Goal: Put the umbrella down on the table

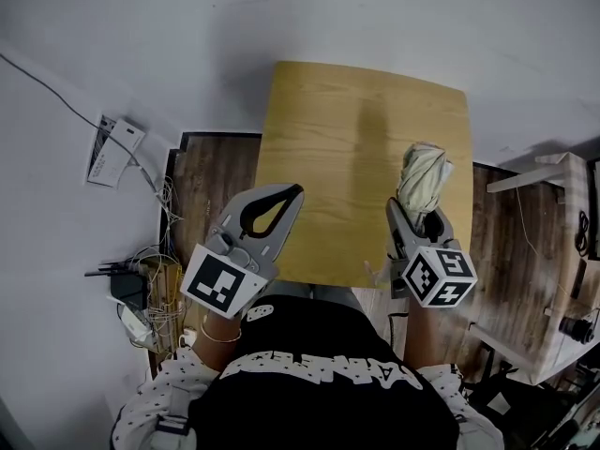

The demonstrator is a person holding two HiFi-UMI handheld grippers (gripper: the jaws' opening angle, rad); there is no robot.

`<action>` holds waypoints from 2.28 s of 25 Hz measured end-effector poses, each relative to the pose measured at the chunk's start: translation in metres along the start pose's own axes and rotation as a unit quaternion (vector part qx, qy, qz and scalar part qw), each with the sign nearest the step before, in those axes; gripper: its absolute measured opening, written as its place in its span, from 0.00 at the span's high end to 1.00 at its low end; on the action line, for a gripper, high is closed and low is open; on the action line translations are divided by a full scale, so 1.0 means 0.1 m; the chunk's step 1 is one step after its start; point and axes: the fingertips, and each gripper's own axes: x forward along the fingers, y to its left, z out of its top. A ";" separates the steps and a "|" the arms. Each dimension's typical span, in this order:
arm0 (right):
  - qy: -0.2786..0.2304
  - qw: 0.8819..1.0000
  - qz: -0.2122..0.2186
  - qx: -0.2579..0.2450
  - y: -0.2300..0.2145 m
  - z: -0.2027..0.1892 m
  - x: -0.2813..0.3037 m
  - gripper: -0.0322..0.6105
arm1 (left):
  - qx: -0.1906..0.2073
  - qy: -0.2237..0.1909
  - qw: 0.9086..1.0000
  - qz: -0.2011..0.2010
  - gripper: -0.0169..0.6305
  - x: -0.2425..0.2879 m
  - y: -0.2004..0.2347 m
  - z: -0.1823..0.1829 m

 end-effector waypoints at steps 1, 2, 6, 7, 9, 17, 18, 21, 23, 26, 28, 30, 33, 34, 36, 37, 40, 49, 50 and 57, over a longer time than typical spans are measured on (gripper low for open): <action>0.004 1.000 0.000 -0.001 0.00 -0.02 0.03 0.51 | -0.002 -0.001 1.000 0.001 0.97 0.00 0.01 0.00; 0.009 1.000 0.001 -0.002 -0.01 -0.04 0.07 0.51 | -0.003 -0.002 1.000 0.003 0.97 0.00 0.01 0.01; 0.030 1.000 -0.001 -0.005 -0.04 -0.16 0.17 0.51 | -0.004 -0.001 1.000 0.006 0.97 0.01 0.03 -0.01; 0.035 0.999 -0.001 -0.006 -0.05 -0.19 0.19 0.51 | -0.005 0.000 1.000 0.007 0.97 0.01 0.03 -0.01; 0.044 0.999 -0.002 -0.008 -0.07 -0.23 0.24 0.51 | -0.008 0.002 1.000 0.009 0.97 0.01 0.03 -0.01; 0.081 0.997 -0.002 -0.016 -0.14 -0.41 0.48 0.51 | -0.012 0.006 1.000 0.022 0.97 0.02 0.11 -0.04; 0.086 0.996 -0.001 -0.017 -0.15 -0.43 0.51 0.51 | -0.011 0.007 1.000 0.023 0.97 0.03 0.11 -0.04; 0.099 0.995 0.001 -0.020 -0.18 -0.49 0.58 0.51 | -0.013 0.010 1.000 0.026 0.97 0.05 0.12 -0.03; 0.106 0.994 0.002 -0.023 -0.20 -0.52 0.63 0.51 | -0.014 0.011 0.999 0.031 0.97 0.05 0.14 -0.03; 0.117 0.993 0.002 -0.027 -0.22 -0.56 0.70 0.51 | -0.018 0.012 0.999 0.042 0.97 0.03 0.21 -0.05; 0.124 0.992 0.003 -0.030 -0.23 -0.60 0.75 0.51 | -0.023 0.012 0.998 0.050 0.97 -0.01 0.26 -0.06; 0.132 0.991 0.003 -0.033 -0.24 -0.64 0.79 0.51 | -0.026 0.011 0.998 0.057 0.97 -0.03 0.30 -0.06; 0.142 0.989 0.005 -0.036 -0.25 -0.69 0.86 0.51 | -0.027 0.012 0.998 0.063 0.97 -0.03 0.32 -0.07; 0.145 0.989 0.005 -0.036 -0.25 -0.71 0.88 0.51 | -0.029 0.014 0.997 0.064 0.97 -0.03 0.33 -0.07; 0.152 0.988 0.005 -0.038 -0.26 -0.74 0.92 0.50 | -0.032 0.017 0.997 0.066 0.97 -0.03 0.33 -0.09; 0.155 0.987 0.004 -0.039 -0.26 -0.76 0.94 0.50 | -0.033 0.018 0.997 0.067 0.97 -0.03 0.34 -0.10; 0.164 0.986 0.000 -0.041 -0.28 -0.81 0.99 0.50 | -0.034 0.019 0.997 0.072 0.97 -0.05 0.36 -0.10; 0.190 0.980 -0.010 -0.054 -0.32 -0.95 1.13 0.50 | -0.039 0.028 0.995 0.084 0.97 -0.11 0.47 -0.18; 0.193 0.979 -0.011 -0.056 -0.32 -0.97 1.14 0.50 | -0.040 0.028 0.995 0.084 0.97 -0.11 0.48 -0.19; 0.211 0.975 -0.020 -0.066 -0.34 -1.06 1.22 0.50 | -0.045 0.028 0.995 0.083 0.97 -0.09 0.53 -0.19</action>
